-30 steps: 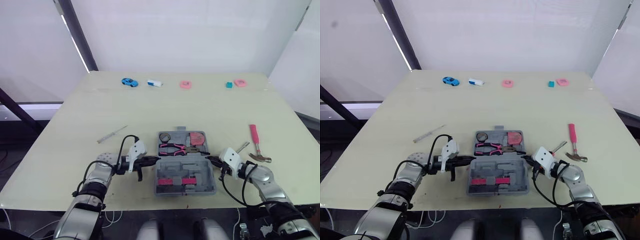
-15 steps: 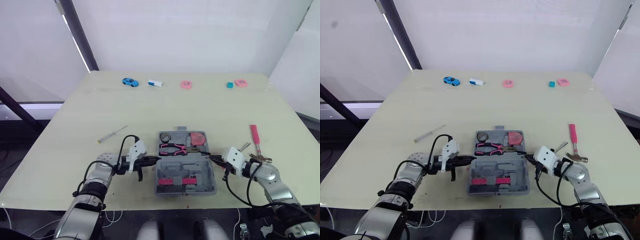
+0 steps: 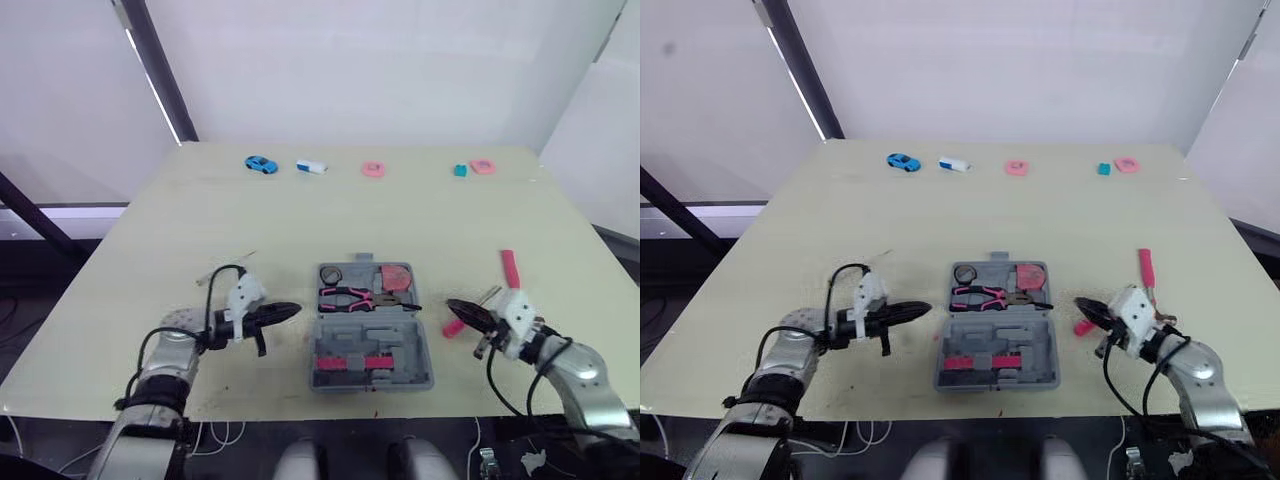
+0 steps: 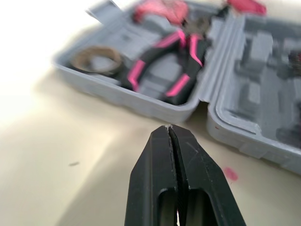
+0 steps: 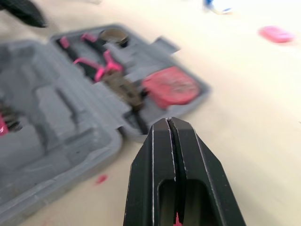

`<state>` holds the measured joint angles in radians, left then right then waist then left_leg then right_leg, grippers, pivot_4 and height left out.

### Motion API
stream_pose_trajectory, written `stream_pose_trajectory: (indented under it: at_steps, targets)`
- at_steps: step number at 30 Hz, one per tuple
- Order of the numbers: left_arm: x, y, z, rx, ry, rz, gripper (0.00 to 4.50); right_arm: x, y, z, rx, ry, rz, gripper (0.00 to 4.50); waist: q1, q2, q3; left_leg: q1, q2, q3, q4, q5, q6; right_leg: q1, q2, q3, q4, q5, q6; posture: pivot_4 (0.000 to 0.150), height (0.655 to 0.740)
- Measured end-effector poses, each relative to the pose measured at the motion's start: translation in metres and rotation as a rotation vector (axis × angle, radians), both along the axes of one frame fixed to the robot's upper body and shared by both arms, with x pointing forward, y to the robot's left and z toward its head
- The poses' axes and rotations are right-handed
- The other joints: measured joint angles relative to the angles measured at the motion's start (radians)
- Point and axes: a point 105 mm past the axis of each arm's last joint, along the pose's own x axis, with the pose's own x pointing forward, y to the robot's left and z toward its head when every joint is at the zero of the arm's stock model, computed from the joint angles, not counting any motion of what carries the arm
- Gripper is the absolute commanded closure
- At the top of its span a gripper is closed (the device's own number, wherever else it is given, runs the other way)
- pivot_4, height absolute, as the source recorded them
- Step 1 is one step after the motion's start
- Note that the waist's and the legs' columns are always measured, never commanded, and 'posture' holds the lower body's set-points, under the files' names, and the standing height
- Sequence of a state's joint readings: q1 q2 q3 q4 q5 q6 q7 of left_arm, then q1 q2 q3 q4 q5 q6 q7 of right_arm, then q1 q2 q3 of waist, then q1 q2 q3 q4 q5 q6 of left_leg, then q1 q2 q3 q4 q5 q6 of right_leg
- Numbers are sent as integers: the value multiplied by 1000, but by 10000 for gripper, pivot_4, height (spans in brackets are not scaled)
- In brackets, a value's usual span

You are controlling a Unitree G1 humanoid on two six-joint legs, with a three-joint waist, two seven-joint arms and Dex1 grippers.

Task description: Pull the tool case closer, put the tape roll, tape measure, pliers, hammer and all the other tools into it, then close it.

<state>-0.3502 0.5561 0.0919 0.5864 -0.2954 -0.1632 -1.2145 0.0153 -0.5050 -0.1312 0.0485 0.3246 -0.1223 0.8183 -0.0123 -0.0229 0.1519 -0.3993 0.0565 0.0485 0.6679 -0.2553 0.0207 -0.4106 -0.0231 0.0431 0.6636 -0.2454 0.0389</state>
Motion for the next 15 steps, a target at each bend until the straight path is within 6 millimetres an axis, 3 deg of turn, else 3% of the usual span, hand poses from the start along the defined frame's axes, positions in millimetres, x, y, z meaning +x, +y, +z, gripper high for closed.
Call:
stream_pose_trajectory:
  at_steps: [3, 6, 7, 9, 11, 15]
  targets:
    - [-9, 19, 10, -79, -15, 129, 44117, -15, -28, -3, 29, 21, -103, 44795, 0, 0, 0, 1, 0, 0, -1, 0, 0, 0, -1, 0, 0, 0, 0, 1500, 7400]
    - [-25, 45, 4, -86, 26, 251, 44117, -35, -58, -11, 33, 68, -203, 44795, -1, 0, 0, 1, 0, 0, -2, 0, 0, 0, -2, 0, -1, 0, 0, 1500, 7400]
    - [-34, 59, 2, -99, 43, 329, 42016, -47, -72, -13, 47, 84, -255, 45000, -2, 0, 0, 2, 0, 0, -2, 0, 0, 0, -2, 0, 0, -1, -1, 1500, 7400]
    - [-46, 77, 2, -104, 42, 413, 36800, -61, -82, -11, 59, 91, -298, 45000, -2, 0, 0, 3, 1, 0, -2, 0, 0, 0, -3, 0, 0, -3, -3, 1500, 7400]
    - [-58, 97, 0, -90, 56, 499, 26646, -73, -91, -10, 73, 100, -344, 39580, -1, 0, 0, 4, 1, 0, -2, 0, 0, 0, -4, 0, 0, -5, 0, 1500, 7400]
    - [-78, 120, -6, -75, 82, 596, 7335, -91, -99, -14, 113, 115, -405, 21758, -1, 0, 0, 4, 2, -1, -2, 0, 0, 0, -7, 1, 0, -5, 1, 1500, 7400]
